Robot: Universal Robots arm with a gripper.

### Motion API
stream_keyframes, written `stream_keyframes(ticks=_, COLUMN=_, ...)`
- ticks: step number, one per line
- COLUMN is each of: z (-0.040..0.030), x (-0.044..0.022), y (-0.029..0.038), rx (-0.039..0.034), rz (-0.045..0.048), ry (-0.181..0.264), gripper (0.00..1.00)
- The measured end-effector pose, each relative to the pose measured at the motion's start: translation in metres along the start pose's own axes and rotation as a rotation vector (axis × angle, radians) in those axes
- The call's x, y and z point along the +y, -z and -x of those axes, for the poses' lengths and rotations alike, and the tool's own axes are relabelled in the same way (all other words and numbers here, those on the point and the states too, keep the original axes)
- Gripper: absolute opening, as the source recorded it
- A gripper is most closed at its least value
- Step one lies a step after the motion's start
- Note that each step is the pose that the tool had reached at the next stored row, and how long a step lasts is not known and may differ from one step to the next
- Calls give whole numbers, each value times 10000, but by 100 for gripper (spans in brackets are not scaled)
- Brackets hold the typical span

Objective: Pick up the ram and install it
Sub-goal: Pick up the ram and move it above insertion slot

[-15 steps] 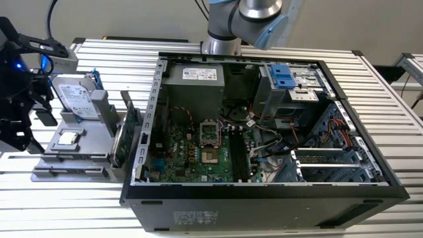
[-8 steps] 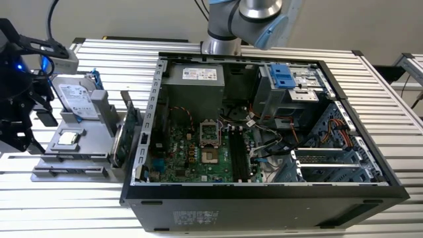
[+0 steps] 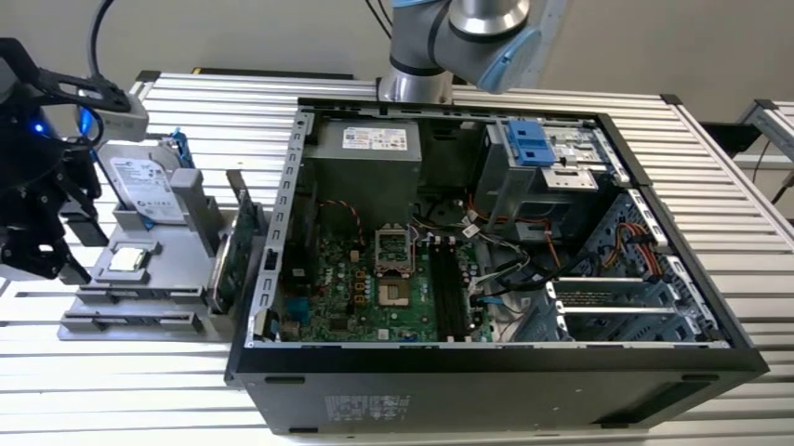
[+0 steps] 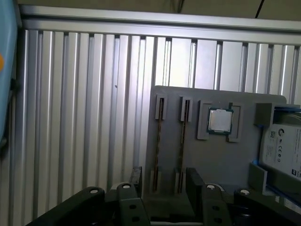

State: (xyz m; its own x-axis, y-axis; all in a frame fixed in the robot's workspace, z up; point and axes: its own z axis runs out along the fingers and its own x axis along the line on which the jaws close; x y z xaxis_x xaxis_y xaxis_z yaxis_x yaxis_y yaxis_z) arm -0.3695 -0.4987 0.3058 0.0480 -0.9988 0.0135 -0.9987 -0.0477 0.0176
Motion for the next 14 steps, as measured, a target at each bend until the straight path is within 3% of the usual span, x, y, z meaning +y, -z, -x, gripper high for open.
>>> stream_keyframes(ticks=14, z=1, x=-1, y=-48, rx=0, rz=0, ry=0, gripper=100)
